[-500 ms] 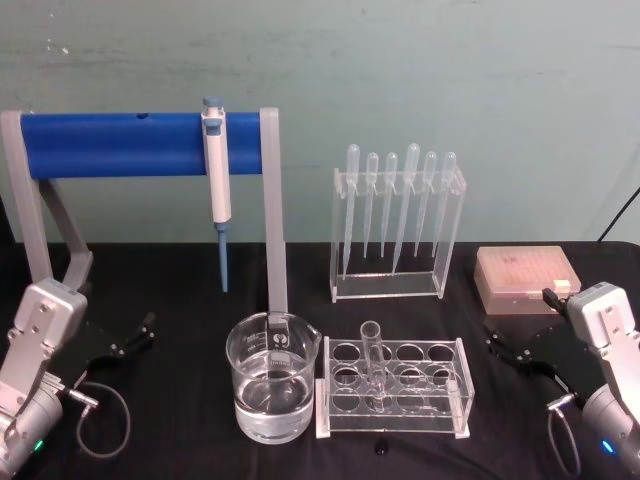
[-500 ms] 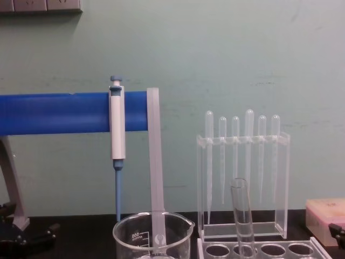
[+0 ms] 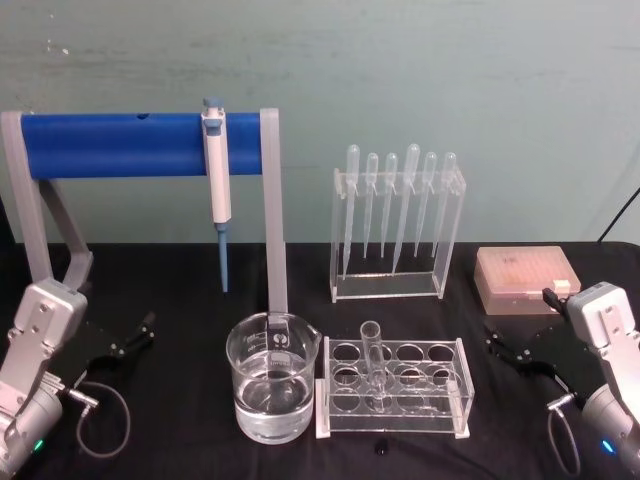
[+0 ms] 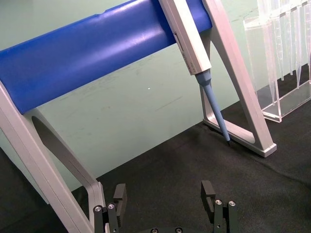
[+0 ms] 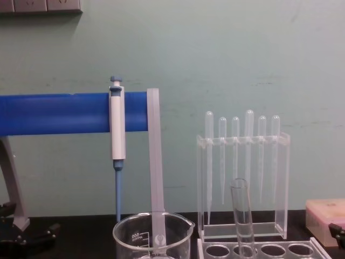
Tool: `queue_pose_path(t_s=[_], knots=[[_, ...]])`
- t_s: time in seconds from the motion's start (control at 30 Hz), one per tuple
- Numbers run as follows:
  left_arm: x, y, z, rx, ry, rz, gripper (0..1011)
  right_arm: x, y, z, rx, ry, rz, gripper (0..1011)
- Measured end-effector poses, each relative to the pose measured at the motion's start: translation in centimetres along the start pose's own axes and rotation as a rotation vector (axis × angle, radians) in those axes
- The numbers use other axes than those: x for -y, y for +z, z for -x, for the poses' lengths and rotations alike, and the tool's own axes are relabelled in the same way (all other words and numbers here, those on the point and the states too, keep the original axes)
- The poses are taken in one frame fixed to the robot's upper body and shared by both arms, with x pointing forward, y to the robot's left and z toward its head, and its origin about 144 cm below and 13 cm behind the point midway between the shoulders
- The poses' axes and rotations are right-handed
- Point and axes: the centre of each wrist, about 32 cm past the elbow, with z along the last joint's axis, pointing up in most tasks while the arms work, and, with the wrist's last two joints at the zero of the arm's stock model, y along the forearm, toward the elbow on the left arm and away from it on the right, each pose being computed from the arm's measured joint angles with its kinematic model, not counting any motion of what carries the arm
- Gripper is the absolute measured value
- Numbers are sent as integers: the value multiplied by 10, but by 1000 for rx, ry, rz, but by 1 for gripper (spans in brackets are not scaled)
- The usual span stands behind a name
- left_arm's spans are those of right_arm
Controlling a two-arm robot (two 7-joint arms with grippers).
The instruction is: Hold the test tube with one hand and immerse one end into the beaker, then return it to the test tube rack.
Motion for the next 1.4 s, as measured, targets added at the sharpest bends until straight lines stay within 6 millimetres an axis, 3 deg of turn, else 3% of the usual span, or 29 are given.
queue_pose_path(t_s=[1.4], knots=[[0,0,0,0,0,0,1000,0,0,0,0,0,0,1002]])
